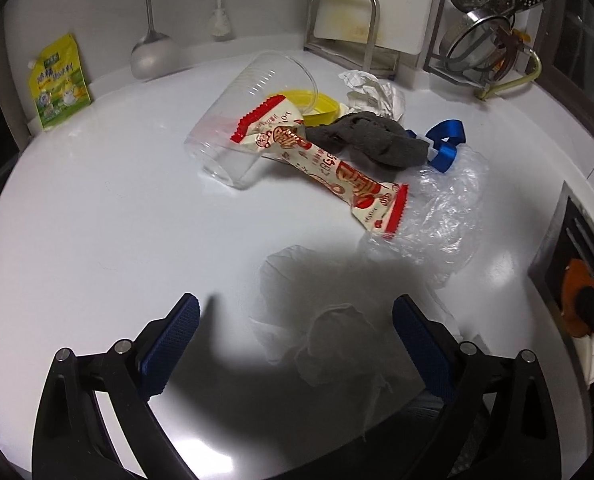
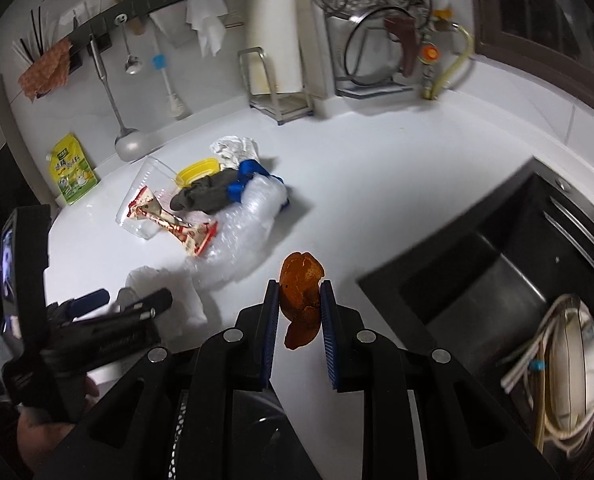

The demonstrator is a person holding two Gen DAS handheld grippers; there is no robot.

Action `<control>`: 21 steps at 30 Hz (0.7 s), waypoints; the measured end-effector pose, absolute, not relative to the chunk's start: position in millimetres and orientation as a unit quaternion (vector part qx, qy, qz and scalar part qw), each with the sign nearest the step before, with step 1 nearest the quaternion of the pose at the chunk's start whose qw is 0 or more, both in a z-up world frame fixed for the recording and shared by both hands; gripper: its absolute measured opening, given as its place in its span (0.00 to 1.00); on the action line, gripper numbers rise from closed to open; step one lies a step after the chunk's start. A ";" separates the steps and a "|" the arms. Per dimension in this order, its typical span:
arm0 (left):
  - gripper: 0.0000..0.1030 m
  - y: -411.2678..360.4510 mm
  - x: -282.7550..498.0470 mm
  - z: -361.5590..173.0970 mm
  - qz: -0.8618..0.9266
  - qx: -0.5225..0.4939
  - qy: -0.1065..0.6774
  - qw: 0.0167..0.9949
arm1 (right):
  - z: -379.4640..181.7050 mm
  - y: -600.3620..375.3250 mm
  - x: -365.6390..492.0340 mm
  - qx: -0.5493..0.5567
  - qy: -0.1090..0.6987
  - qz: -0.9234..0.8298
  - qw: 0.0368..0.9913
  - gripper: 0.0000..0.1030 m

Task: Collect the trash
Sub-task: 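Lift the orange peel with the right tool while the left tool grasps the white tissue, then carry the tissue and orange peel over the wastebasket with both tools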

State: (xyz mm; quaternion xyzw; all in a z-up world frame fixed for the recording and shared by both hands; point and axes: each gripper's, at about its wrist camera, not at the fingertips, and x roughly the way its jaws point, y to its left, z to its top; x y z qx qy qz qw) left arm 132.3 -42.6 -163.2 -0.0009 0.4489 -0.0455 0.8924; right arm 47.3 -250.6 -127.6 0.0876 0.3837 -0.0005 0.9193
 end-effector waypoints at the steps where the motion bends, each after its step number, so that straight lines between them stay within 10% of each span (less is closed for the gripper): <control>1: 0.78 -43.7 132.0 -163.6 -0.045 0.007 0.448 0.893 | -128.9 -252.0 43.2 0.090 0.386 -0.002 0.918 0.19; 11: 0.16 -31.5 128.9 -154.9 -0.075 -0.007 0.459 0.885 | -125.2 -253.7 22.7 0.098 0.400 -0.013 0.911 0.19; 21: 0.15 -8.9 99.4 -105.1 -0.062 0.011 0.446 0.893 | -93.2 -245.0 -6.8 0.098 0.404 0.005 0.910 0.19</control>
